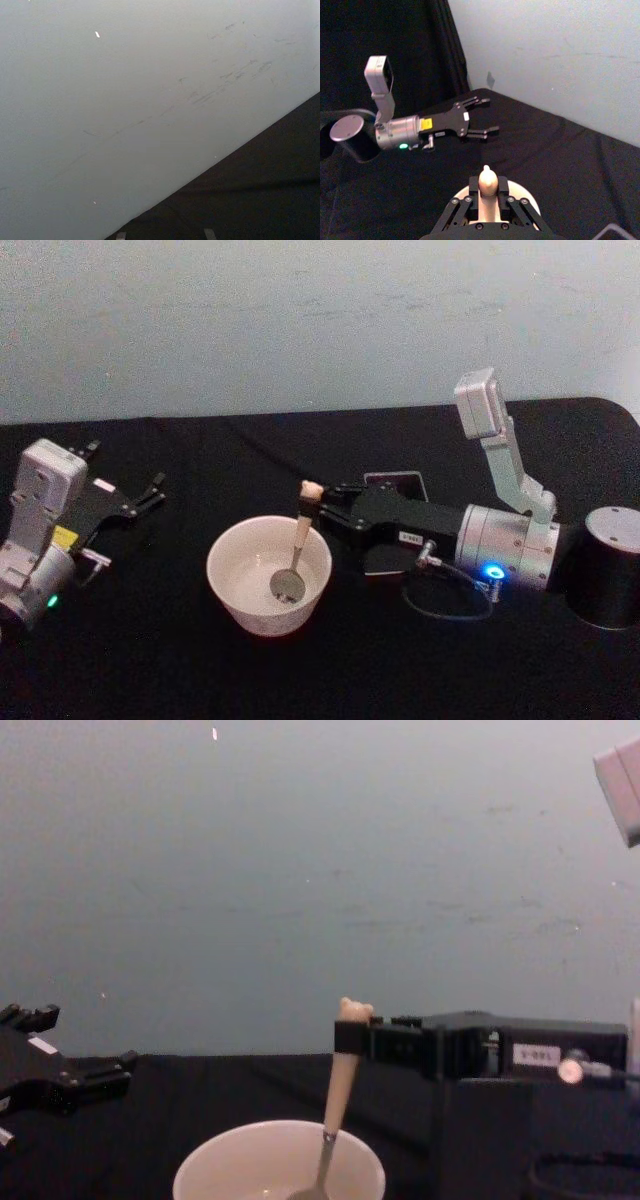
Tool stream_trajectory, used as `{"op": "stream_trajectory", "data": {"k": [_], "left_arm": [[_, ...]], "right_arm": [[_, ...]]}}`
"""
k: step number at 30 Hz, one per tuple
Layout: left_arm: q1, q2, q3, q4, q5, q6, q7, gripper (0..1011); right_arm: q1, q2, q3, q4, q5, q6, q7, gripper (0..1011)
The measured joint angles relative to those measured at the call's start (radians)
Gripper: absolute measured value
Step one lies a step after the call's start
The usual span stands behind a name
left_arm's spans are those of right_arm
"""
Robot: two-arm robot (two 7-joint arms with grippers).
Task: Pick up the stirring spoon with one hand, stir inside the cup, then place it back in its original position.
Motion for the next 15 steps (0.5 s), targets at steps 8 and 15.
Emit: {"op": "stream_trajectory", "data": {"k": [8,15], "left_arm": [[0.0,0.0,0.0,0.0,0.0,0.0,0.0,1001],[0.0,0.0,0.0,0.0,0.0,0.0,0.0,1002]], "right_arm": [[0.017,-0.019,0.002,0.012,0.022,0.004,-0.026,221],[0.022,-0.02,0.005,0.009,0.041,0.011,-0.041,221]]}}
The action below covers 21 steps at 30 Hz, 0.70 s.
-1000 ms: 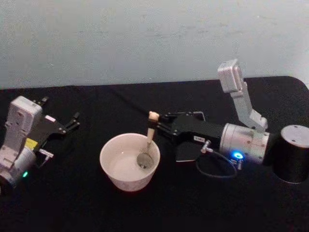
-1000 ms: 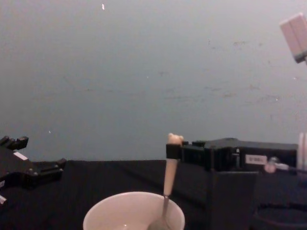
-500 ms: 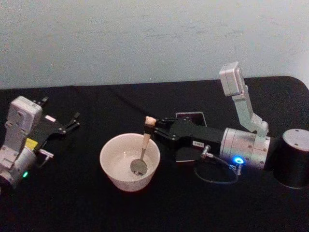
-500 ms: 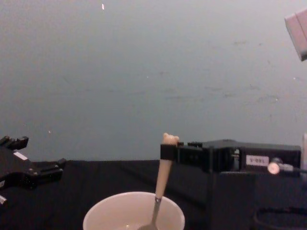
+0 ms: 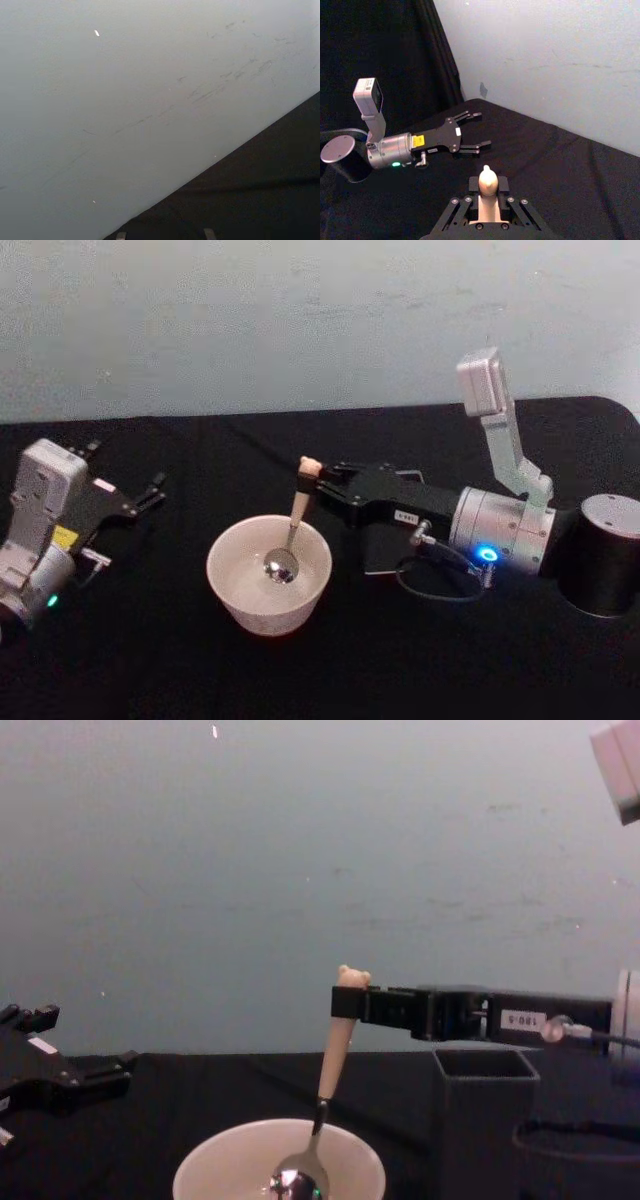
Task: Pick up the stirring spoon with one hand, stir inside the cup, then place it back in its original position.
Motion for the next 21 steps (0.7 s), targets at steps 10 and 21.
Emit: {"op": "stream_trajectory", "data": {"k": [10,21], "left_arm": [[0.0,0.0,0.0,0.0,0.0,0.0,0.0,1001],[0.0,0.0,0.0,0.0,0.0,0.0,0.0,1001]], "right_arm": [[-0.001,0.003,0.023,-0.014,0.042,0.012,-0.034,221],[-0.003,0.019,0.077,-0.047,0.122,0.02,-0.084,221]]}}
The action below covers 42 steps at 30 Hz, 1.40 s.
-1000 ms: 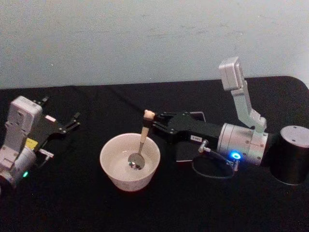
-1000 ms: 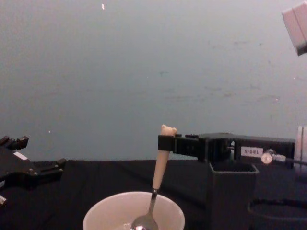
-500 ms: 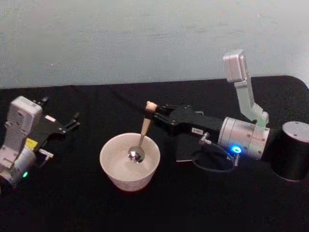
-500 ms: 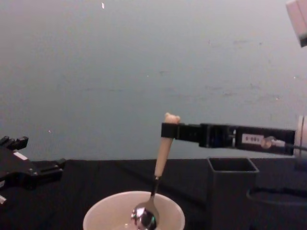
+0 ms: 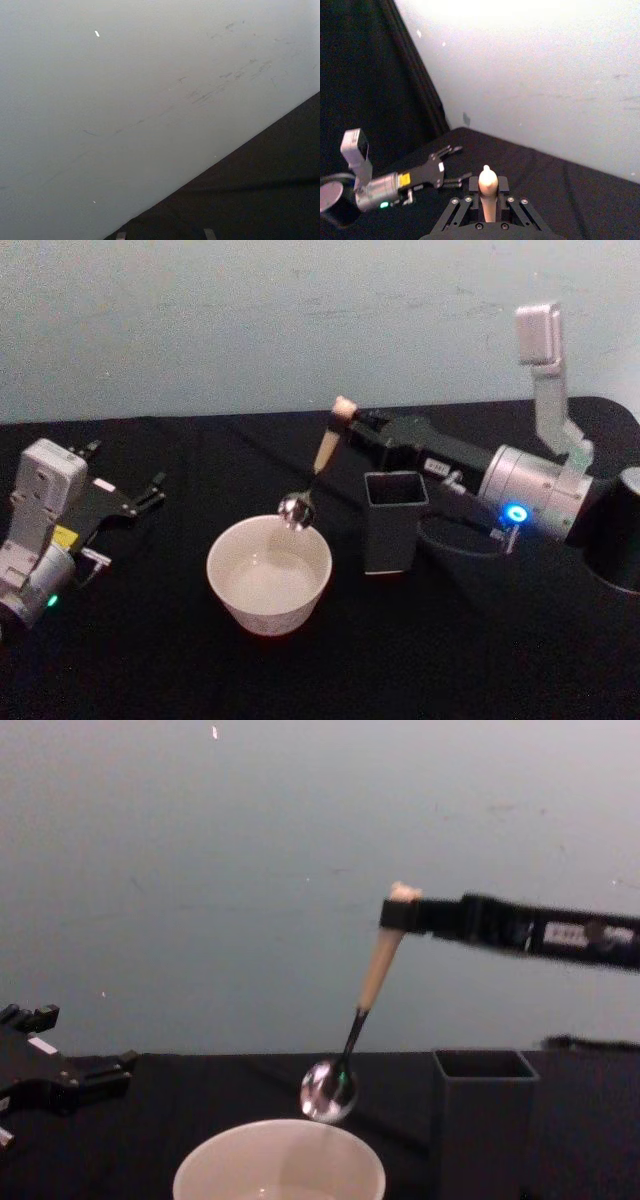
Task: Pick up the stirring spoon with one hand, stir inside the cup, then place it back in its original position.
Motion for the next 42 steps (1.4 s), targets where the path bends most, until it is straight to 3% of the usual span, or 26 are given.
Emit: {"op": "stream_trajectory", "data": {"k": [12,25,31,42], "left_arm": [[0.0,0.0,0.0,0.0,0.0,0.0,0.0,1001],[0.0,0.0,0.0,0.0,0.0,0.0,0.0,1001],[0.0,0.0,0.0,0.0,0.0,0.0,0.0,1001],[0.0,0.0,0.0,0.0,0.0,0.0,0.0,1001]], "right_arm": [[-0.024,0.053,0.076,-0.046,0.097,-0.015,-0.04,221],[-0.089,0.157,0.145,-0.098,0.17,-0.064,-0.038,221],[-0.115,0.191,0.155,-0.106,0.182,-0.081,-0.032,221],[-0.123,0.205,0.135,-0.093,0.162,-0.084,-0.034,221]]}}
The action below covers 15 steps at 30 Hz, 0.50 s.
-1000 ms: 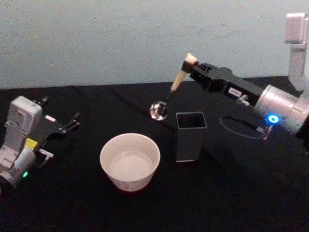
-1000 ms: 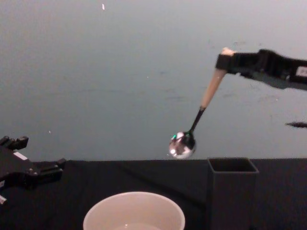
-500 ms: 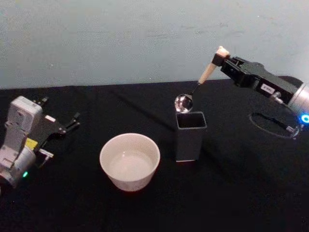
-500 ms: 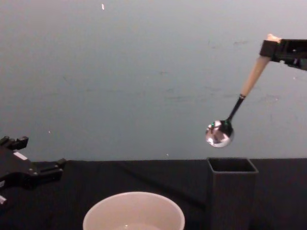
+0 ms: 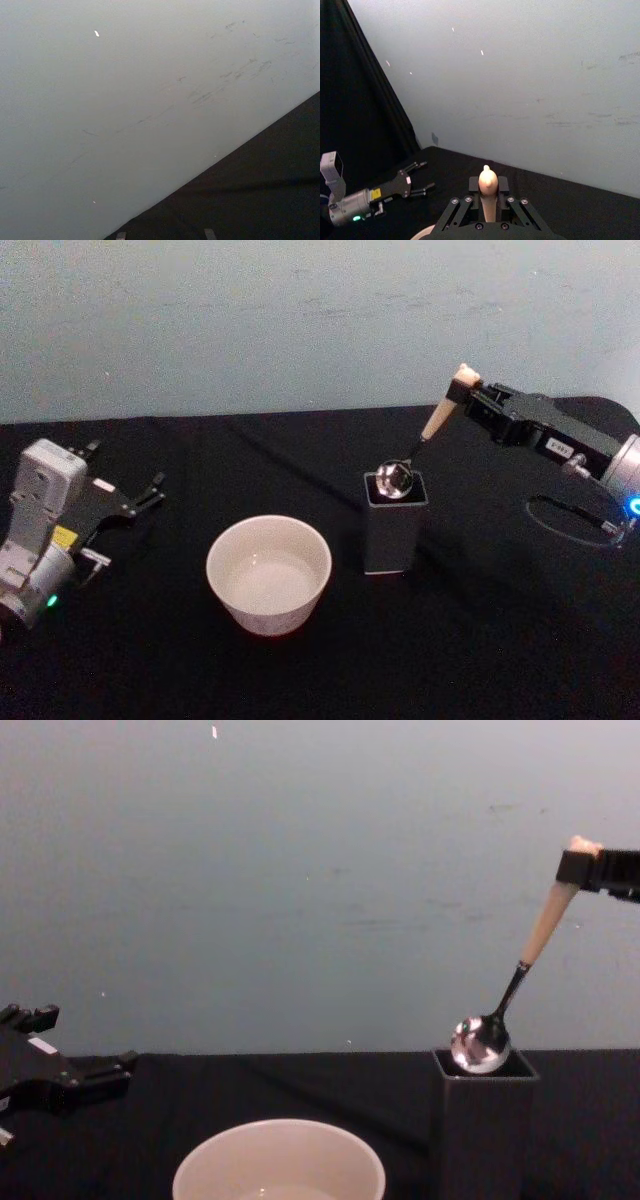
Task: Pick up the stirring spoon with one hand, stir inside the cup, then place it back in its original position.
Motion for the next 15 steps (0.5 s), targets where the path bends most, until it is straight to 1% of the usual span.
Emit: {"op": "stream_trajectory", "data": {"k": [2,3,8,15], "left_arm": [[0.0,0.0,0.0,0.0,0.0,0.0,0.0,1001],[0.0,0.0,0.0,0.0,0.0,0.0,0.0,1001],[0.0,0.0,0.0,0.0,0.0,0.0,0.0,1001],[0.0,0.0,0.0,0.0,0.0,0.0,0.0,1001]], "right_arm": [[0.004,-0.004,-0.012,0.009,-0.014,0.0,-0.001,221],[0.004,-0.004,-0.012,0.009,-0.014,0.0,-0.001,221],[0.014,-0.014,-0.032,0.027,-0.042,0.004,-0.005,218],[0.029,-0.035,-0.057,0.065,-0.076,0.019,-0.006,218]]}}
